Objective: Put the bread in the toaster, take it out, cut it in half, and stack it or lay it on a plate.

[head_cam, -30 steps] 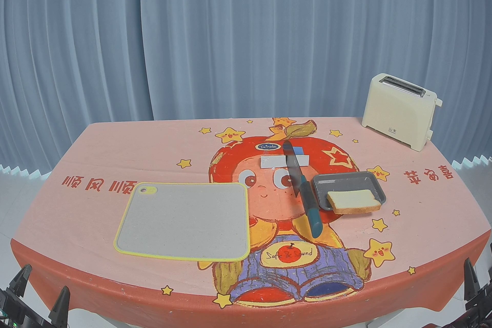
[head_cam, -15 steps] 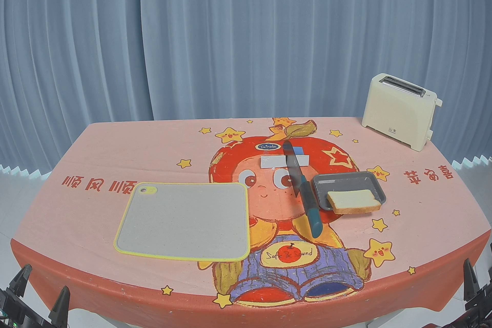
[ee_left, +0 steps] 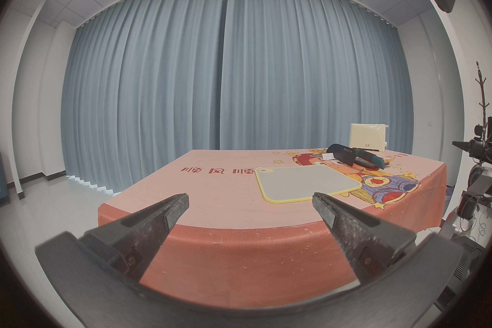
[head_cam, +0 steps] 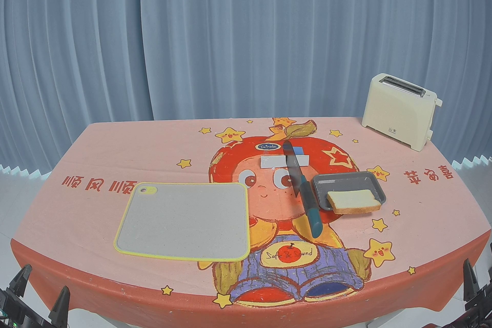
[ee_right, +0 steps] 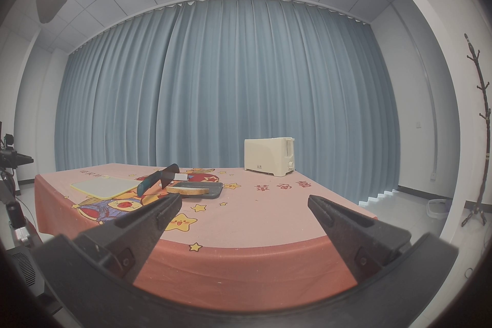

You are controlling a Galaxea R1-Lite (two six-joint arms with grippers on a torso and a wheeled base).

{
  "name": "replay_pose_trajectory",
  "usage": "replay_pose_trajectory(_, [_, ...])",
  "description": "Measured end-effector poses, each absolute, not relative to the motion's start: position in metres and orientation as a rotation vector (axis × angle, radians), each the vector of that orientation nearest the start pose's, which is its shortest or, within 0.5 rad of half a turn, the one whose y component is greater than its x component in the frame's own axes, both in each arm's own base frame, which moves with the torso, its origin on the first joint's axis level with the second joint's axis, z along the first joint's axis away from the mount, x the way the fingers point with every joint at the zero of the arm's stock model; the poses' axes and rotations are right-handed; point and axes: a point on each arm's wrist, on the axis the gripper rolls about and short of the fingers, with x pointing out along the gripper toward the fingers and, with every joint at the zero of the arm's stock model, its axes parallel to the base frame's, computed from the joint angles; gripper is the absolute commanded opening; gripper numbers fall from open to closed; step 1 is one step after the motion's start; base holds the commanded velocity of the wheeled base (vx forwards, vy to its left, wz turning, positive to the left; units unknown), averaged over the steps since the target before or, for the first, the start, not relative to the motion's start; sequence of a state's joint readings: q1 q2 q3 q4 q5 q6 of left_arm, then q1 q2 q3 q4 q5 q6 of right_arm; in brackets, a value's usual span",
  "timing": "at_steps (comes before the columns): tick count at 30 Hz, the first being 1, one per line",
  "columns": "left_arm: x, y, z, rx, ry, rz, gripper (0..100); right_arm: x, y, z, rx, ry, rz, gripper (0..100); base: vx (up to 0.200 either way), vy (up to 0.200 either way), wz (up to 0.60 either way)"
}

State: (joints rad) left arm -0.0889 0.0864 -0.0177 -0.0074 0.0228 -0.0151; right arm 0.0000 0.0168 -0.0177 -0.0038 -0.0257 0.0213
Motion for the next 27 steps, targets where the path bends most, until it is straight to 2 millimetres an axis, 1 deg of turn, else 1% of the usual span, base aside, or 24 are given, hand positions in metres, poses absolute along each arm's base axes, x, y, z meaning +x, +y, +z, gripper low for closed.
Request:
replay_pose_trajectory(21, [-0.017,0.002,0.083,-0.012,0.062,-0.066,100,-0.023,-0.001,0.082,0.022,-0.012,-0.029,100,0.0,0.0,0.0])
replay_pose_trajectory(23, [-0.017,0.002,0.083,-0.012,0.062,-0.066,100,-0.023,-0.001,0.084,0.023,-0.032,-0.034,100,0.0,0.0,0.0])
replay_pose_trajectory(27, [-0.017,0.002,0.083,-0.011,0.062,-0.066,100,-0.024,-0.001,0.094,0.027,-0.131,-0.04,100,0.0,0.0,0.0])
